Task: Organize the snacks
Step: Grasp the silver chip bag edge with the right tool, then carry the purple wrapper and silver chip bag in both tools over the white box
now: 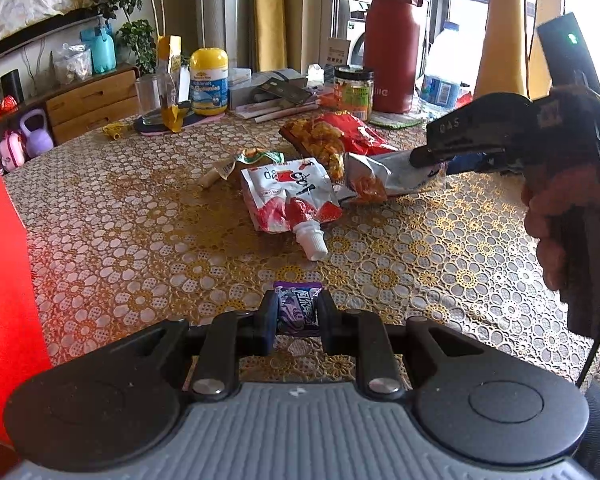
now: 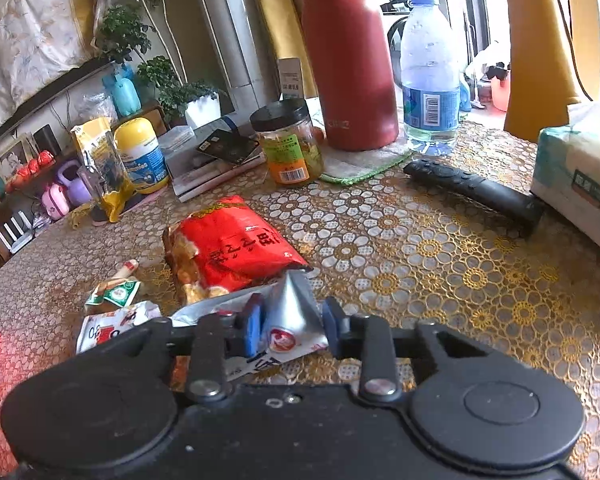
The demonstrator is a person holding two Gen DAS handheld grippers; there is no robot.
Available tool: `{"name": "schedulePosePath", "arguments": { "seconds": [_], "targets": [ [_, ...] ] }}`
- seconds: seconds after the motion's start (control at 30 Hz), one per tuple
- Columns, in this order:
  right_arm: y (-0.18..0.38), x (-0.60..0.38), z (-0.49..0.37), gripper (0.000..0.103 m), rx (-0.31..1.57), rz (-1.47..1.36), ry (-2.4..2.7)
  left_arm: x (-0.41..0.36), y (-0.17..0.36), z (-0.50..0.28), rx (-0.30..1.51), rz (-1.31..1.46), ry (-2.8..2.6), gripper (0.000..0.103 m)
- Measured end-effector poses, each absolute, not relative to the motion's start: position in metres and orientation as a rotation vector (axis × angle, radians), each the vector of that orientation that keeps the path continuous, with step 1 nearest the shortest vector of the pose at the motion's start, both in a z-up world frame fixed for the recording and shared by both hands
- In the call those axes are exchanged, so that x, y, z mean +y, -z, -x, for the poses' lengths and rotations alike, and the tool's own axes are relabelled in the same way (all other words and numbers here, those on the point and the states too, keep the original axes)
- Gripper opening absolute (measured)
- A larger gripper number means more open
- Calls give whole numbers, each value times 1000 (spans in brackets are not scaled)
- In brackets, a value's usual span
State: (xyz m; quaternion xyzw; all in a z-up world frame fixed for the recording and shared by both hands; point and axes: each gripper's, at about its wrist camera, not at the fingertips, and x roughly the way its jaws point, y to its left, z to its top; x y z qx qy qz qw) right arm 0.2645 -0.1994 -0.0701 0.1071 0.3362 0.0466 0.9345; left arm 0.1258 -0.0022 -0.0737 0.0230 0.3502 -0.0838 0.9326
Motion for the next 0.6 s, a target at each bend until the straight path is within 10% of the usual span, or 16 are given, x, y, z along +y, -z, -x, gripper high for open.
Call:
{"name": "schedulePosePath", "arguments": {
  "seconds": [0.6],
  "targets": [
    [31,-193,-182,23,577,-255,-188,17,20,-77,586,-18,139,20]
  ]
}}
